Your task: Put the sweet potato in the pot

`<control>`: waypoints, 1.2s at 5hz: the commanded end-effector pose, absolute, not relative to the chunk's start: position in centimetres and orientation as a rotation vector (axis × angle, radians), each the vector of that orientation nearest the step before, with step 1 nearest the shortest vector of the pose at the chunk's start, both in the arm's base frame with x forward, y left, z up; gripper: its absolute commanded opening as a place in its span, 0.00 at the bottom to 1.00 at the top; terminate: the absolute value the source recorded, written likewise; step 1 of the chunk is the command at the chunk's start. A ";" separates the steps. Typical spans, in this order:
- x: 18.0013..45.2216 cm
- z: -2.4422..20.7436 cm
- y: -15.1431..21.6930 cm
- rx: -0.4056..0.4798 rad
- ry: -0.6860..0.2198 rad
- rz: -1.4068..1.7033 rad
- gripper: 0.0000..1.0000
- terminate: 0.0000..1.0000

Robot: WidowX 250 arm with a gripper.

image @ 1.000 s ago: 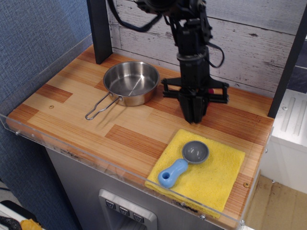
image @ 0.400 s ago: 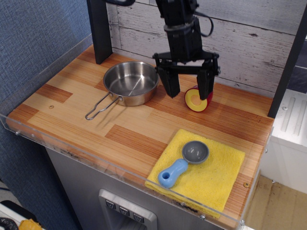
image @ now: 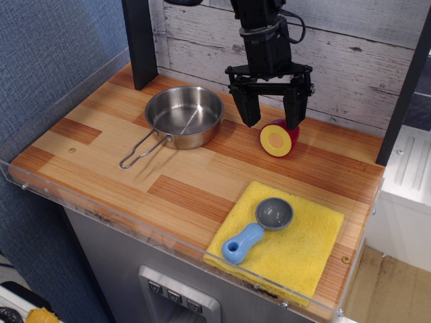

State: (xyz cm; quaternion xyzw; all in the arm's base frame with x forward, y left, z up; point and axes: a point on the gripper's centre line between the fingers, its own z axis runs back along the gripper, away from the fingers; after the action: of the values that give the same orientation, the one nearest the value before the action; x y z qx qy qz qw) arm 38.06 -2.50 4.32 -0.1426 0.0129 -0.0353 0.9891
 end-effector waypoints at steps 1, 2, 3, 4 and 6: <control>39.7 2.2 -3.3 -0.281 0.054 -0.108 1.00 0.00; 39.5 2.0 -3.3 -0.281 0.047 -0.110 1.00 0.00; 39.2 2.7 -3.2 -0.270 0.018 -0.105 0.00 0.00; 38.8 3.6 -3.1 -0.266 -0.003 -0.112 0.00 0.00; 36.6 9.4 1.9 -0.208 -0.132 0.013 0.00 0.00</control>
State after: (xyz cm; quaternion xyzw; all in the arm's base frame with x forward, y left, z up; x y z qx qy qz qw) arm 36.28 2.38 7.21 -0.1097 -0.0360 0.0204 0.9931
